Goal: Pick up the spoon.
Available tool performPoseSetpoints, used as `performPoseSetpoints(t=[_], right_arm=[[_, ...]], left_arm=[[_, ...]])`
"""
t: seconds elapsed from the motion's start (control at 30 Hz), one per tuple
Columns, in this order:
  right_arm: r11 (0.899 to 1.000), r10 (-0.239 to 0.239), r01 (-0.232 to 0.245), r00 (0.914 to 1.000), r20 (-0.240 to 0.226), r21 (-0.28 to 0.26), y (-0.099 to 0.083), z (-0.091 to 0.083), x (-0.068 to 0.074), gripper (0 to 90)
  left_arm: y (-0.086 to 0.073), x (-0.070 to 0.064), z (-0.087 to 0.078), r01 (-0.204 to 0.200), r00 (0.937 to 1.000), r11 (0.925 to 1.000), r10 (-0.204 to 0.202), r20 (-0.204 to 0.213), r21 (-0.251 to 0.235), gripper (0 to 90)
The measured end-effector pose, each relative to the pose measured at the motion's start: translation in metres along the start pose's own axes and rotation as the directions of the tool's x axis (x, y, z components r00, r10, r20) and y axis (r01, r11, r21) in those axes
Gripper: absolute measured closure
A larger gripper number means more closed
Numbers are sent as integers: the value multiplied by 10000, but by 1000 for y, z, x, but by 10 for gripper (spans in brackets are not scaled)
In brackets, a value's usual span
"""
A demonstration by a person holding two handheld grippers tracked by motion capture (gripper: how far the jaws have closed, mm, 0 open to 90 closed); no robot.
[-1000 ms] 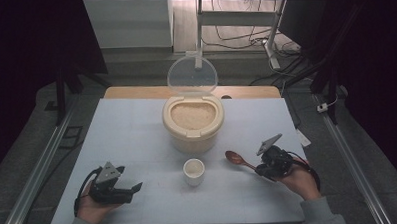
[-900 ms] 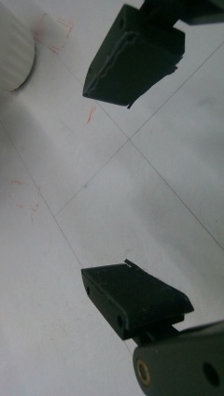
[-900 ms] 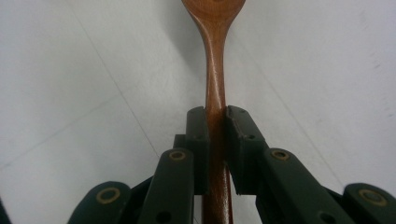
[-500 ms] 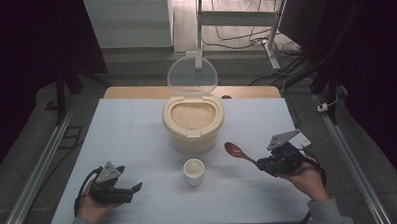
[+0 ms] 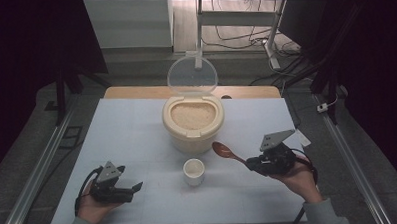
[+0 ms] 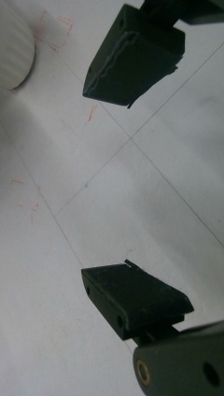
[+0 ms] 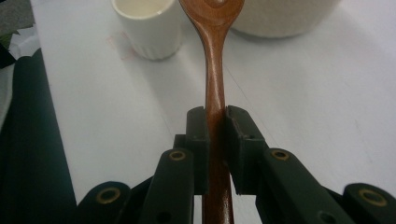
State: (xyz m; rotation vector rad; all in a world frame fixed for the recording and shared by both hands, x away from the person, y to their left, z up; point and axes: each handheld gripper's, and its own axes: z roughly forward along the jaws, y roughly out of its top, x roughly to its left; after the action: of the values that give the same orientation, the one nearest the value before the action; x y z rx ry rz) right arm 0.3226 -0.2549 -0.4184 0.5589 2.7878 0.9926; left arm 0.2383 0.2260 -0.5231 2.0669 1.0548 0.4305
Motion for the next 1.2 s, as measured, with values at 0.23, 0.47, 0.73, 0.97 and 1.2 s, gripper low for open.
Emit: performPoseSetpoints(t=[0.23,0.47,0.73,0.97,1.2], right_arm=[[9991,-408,407,9990,-188,-78,14,6,9,790],[9976,-691,688,9972,-272,-120,22,10,16,790],[9943,-1063,1059,9935,-407,-125,34,23,26,790],[9909,-1344,1342,9890,-625,-77,46,35,33,790],[9883,-1524,1524,9858,-701,-56,53,40,36,790]], left_arm=[[0,0,1,16,10000,10000,-16,5,11,128],[2,-1,1,-22,10000,10000,22,46,-6,128],[4,-1,2,-11,10000,10000,11,42,-26,127],[10,-5,-1,-149,9997,9998,152,193,-155,131],[23,-11,-5,-389,9987,9989,398,311,-276,131]])
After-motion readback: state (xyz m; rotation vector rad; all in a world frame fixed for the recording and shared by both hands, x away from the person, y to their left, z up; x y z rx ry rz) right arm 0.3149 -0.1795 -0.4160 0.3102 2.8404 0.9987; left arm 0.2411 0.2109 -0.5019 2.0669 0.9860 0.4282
